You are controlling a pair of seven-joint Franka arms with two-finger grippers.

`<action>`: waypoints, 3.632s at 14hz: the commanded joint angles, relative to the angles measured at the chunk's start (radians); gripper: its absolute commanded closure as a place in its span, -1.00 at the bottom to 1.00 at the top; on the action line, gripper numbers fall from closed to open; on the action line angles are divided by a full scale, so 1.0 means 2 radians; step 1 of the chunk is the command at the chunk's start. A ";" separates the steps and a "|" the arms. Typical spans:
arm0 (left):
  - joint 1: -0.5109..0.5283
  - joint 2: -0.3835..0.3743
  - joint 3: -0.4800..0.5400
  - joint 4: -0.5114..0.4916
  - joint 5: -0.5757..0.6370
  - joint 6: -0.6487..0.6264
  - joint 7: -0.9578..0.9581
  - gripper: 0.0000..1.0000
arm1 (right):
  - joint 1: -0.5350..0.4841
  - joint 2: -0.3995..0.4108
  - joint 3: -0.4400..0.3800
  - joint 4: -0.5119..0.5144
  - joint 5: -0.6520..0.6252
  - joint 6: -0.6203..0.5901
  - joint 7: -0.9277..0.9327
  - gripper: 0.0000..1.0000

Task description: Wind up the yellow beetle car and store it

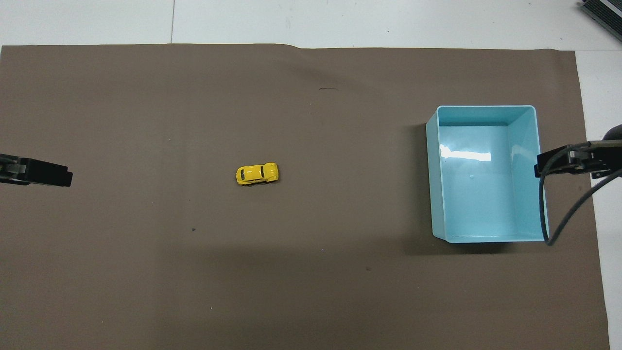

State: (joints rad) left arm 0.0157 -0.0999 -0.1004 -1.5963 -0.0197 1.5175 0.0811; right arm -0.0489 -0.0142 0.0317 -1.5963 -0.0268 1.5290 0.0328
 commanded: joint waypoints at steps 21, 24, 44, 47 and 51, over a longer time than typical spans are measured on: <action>-0.033 0.000 -0.008 -0.056 -0.028 0.038 -0.271 -1.00 | -0.003 -0.009 0.000 -0.006 0.010 -0.003 -0.016 -1.00; -0.036 0.000 -0.010 -0.070 -0.035 0.051 -0.372 -1.00 | -0.003 -0.009 0.001 -0.006 0.010 -0.002 -0.016 -1.00; -0.190 0.131 -0.008 -0.157 -0.038 0.307 -1.073 -1.00 | -0.003 -0.009 0.001 -0.007 0.010 -0.004 -0.016 -1.00; -0.201 0.156 -0.007 -0.170 -0.038 0.357 -1.093 -1.00 | -0.003 -0.009 0.000 -0.007 0.010 -0.004 -0.016 -1.00; -0.193 0.186 -0.004 -0.175 -0.037 0.405 -1.115 -1.00 | -0.003 -0.009 0.001 -0.007 0.010 -0.004 -0.016 -1.00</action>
State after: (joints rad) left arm -0.3640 0.2464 -0.1166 -1.9245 -0.1012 2.2696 -2.1256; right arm -0.0487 -0.0143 0.0317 -1.5963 -0.0268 1.5290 0.0328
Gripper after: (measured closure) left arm 0.000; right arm 0.000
